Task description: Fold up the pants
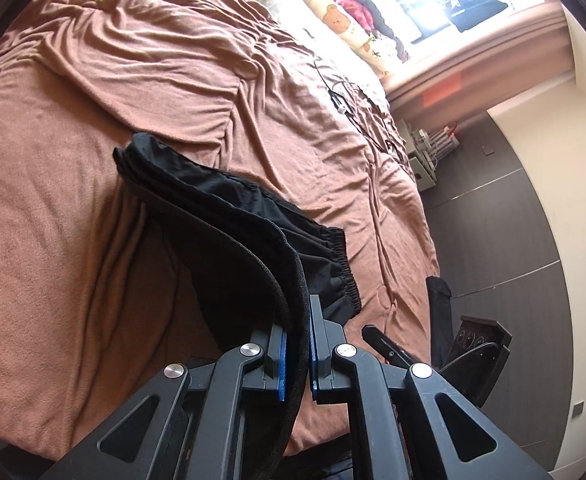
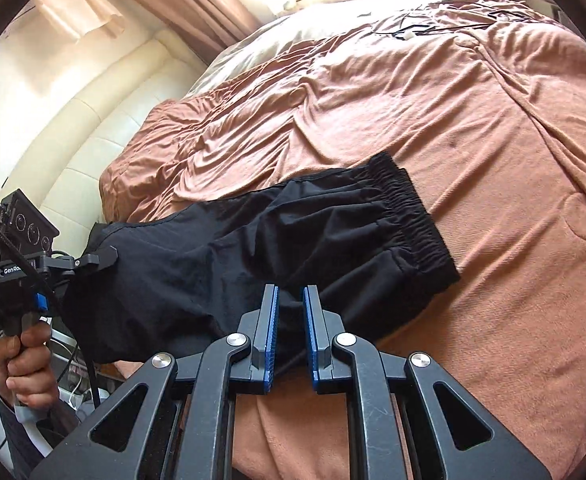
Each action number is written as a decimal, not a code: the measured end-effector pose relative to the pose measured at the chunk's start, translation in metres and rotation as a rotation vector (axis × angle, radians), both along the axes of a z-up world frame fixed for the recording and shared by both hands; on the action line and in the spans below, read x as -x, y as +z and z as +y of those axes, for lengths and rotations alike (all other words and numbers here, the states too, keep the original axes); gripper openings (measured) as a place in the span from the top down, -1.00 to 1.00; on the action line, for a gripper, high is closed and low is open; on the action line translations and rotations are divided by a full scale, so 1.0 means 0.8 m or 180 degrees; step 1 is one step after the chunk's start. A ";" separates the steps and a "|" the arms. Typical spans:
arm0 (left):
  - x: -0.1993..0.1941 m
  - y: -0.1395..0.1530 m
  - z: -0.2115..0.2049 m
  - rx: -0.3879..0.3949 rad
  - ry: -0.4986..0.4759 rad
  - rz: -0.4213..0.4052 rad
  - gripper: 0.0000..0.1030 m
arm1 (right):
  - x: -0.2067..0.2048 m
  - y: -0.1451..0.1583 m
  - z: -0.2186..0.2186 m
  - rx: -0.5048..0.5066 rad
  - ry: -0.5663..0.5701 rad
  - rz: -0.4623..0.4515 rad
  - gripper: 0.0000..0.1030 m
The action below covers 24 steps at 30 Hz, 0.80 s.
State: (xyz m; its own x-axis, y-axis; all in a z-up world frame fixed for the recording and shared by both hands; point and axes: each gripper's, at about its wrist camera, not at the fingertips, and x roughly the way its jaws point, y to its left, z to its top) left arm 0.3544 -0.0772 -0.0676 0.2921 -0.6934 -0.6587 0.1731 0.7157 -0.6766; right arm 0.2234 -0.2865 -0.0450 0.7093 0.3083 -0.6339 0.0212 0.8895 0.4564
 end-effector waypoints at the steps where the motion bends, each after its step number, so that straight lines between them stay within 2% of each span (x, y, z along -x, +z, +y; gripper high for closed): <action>1: -0.001 0.004 -0.009 -0.0012 -0.0032 -0.0011 0.84 | 0.007 -0.001 -0.006 -0.0037 -0.0026 -0.0001 0.81; 6: -0.010 0.015 -0.058 -0.0091 -0.0208 -0.0034 0.84 | 0.032 -0.005 -0.032 -0.0178 -0.0175 0.0028 0.81; 11: -0.019 0.010 -0.120 -0.0174 -0.0420 -0.0016 0.84 | 0.055 -0.005 -0.056 -0.0265 -0.0324 0.0019 0.81; 17: -0.026 -0.018 -0.180 -0.0293 -0.0616 0.0093 0.84 | 0.078 -0.008 -0.079 -0.0372 -0.0453 0.0042 0.80; 24: -0.030 -0.057 -0.222 -0.0389 -0.0723 0.0252 0.82 | 0.083 -0.012 -0.107 -0.0498 -0.0558 0.0062 0.80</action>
